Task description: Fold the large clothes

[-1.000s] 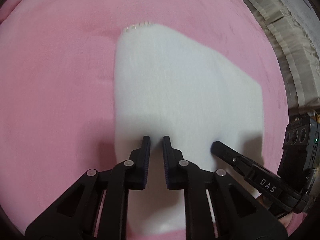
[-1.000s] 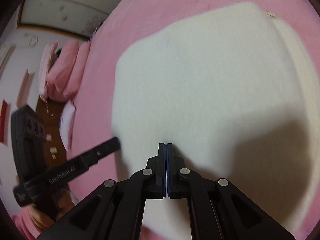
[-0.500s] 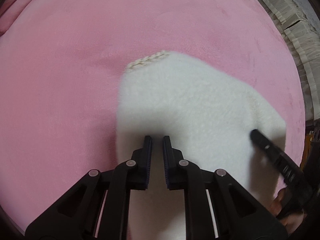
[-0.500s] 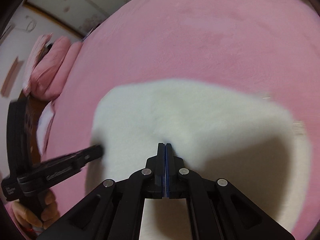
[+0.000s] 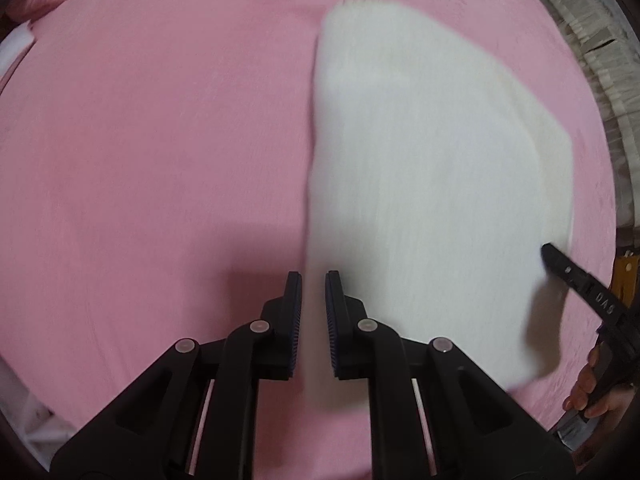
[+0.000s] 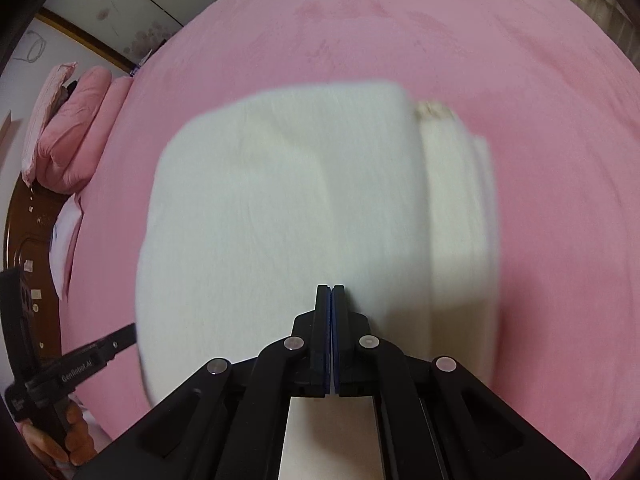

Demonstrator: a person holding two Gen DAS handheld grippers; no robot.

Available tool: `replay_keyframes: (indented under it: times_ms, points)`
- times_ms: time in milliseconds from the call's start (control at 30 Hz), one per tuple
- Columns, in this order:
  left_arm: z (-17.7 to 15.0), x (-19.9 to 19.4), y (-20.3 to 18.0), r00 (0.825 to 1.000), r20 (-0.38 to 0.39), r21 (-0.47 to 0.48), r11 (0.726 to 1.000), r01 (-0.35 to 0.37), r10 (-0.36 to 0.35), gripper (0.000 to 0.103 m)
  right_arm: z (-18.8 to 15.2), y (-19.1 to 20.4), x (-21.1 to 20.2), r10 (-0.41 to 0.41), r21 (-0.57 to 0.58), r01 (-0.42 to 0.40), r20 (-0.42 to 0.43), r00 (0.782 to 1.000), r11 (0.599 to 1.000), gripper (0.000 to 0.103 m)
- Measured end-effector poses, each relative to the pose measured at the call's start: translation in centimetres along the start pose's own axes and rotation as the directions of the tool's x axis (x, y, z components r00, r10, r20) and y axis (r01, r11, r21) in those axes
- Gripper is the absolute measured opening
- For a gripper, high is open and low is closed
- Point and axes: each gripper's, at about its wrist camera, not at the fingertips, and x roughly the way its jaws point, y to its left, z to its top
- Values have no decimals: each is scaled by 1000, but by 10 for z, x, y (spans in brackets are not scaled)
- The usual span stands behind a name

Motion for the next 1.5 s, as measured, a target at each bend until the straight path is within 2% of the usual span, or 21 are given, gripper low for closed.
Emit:
replay_keyframes:
  times_ms: [33, 133, 233, 300, 367, 433, 467, 500, 567, 633, 700, 767, 800, 900, 1067, 1233, 1367, 1500]
  points:
    - [-15, -3, 0, 1000, -9, 7, 1000, -29, 29, 11, -11, 0, -5, -9, 4, 9, -7, 1000, 1000, 0]
    - [-41, -7, -1, 998, -62, 16, 1000, -15, 16, 11, -46, 3, -25, -7, 34, 9, -52, 999, 999, 1]
    - [-59, -23, -8, 998, -37, 46, 998, -42, 44, 11, -75, 8, -36, 3, 62, 5, -129, 992, 998, 8]
    - [-69, -37, -14, 999, -21, 51, 998, -33, 34, 11, -95, 14, -49, 0, 57, 8, -139, 990, 998, 10]
    - [-78, -51, -19, 1000, -6, 66, 998, -21, 22, 11, -109, 18, -62, 0, 49, 6, -123, 992, 999, 21]
    - [-70, -51, -40, 1000, 9, 96, 995, -30, 29, 11, -120, 16, -73, 12, 59, -5, -115, 993, 998, 39]
    - [-75, -59, -45, 999, 22, 114, 993, -35, 33, 11, -133, 7, -83, 16, 60, -9, -111, 994, 998, 42]
    - [-79, -64, -51, 999, 32, 126, 991, -40, 37, 12, -143, 16, -100, 15, 54, -9, -107, 994, 998, 45]
    - [-87, -79, -55, 997, 51, 144, 988, -57, 50, 26, -150, 26, -115, 7, 28, -4, -96, 995, 1000, 51]
    - [-98, -100, -61, 994, 95, 145, 987, -70, 57, 62, -147, 19, -136, -3, 8, 3, -79, 997, 1000, 63]
    - [-110, -123, -65, 988, 141, 139, 987, -77, 57, 69, -140, 18, -158, -17, -5, 16, -47, 999, 1000, 73]
    - [-117, -137, -65, 985, 165, 148, 987, -69, 45, 70, -139, 21, -172, -23, -15, 22, -19, 1000, 1000, 78]
    - [-117, -140, -64, 985, 169, 156, 986, -67, 40, 72, -132, 22, -165, -23, -20, 23, -13, 1000, 1000, 81]
    - [-123, -151, -63, 979, 199, 161, 983, -86, 53, 73, -141, 21, -166, -46, -44, 46, 1, 999, 998, 82]
    - [-134, -163, -64, 974, 223, 166, 984, -68, 30, 74, -140, 23, -152, -89, -99, 92, 34, 995, 991, 84]
    - [-143, -164, -63, 975, 222, 168, 984, -54, 16, 74, -148, 30, -160, -108, -148, 115, 60, 992, 982, 84]
    - [-149, -164, -62, 974, 224, 161, 984, -73, 36, 74, -155, 32, -163, -134, -192, 145, 69, 989, 971, 84]
    - [-152, -166, -60, 970, 241, 151, 986, -69, 32, 74, -156, 36, -164, -130, -206, 143, 75, 989, 968, 84]
